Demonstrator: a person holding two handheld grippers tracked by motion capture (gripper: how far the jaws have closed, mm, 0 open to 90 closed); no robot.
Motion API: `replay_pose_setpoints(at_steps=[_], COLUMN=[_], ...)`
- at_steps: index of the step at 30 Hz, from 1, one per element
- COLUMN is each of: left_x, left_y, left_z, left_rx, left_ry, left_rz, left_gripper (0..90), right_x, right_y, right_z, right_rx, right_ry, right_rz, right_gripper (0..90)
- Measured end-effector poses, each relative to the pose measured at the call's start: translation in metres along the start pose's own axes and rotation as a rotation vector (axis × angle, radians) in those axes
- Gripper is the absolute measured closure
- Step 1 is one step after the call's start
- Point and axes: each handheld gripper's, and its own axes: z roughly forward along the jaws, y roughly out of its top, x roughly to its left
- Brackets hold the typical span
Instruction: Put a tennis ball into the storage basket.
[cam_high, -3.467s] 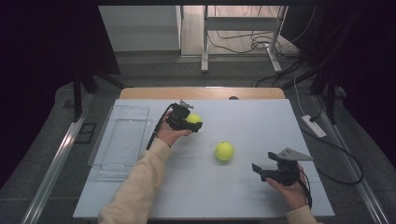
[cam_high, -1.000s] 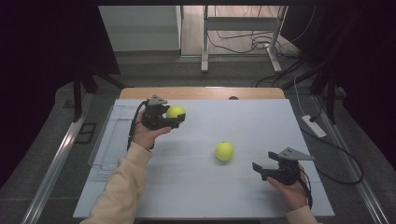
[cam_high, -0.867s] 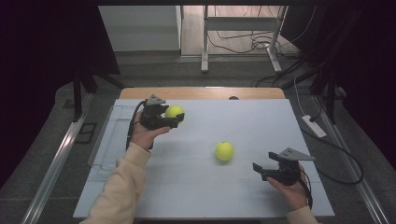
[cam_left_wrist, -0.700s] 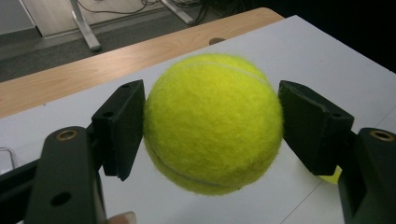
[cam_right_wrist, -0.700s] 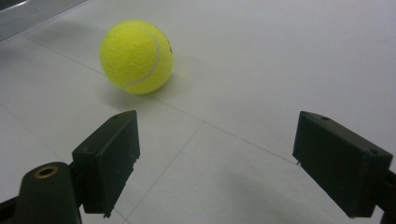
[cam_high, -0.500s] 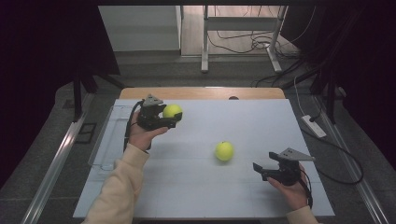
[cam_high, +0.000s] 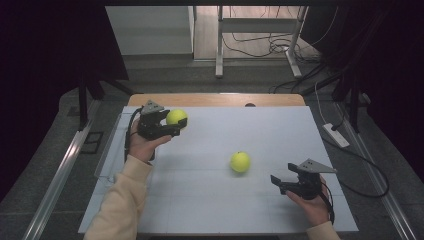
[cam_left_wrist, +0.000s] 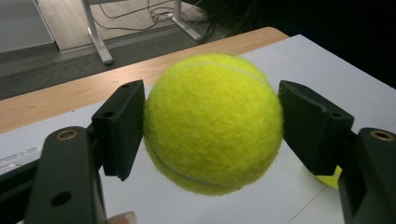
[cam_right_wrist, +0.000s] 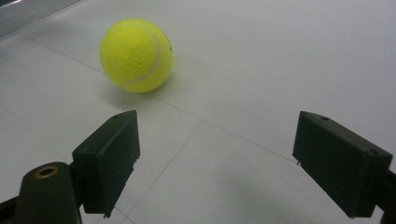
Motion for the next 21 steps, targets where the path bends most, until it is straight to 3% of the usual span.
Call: replay_pose_setpoints(at_steps=[21], left_x=[0.021], left_y=[-0.005], left_z=[-0.007], left_rx=[-0.001], left_ry=[0.053], left_rz=[-0.034], left_gripper=[27.7], right_x=[0.001], right_y=[0.0], right_z=[0.002], right_rx=[0.006], right_ry=[-0.003], right_rz=[-0.006], right_gripper=[14.9])
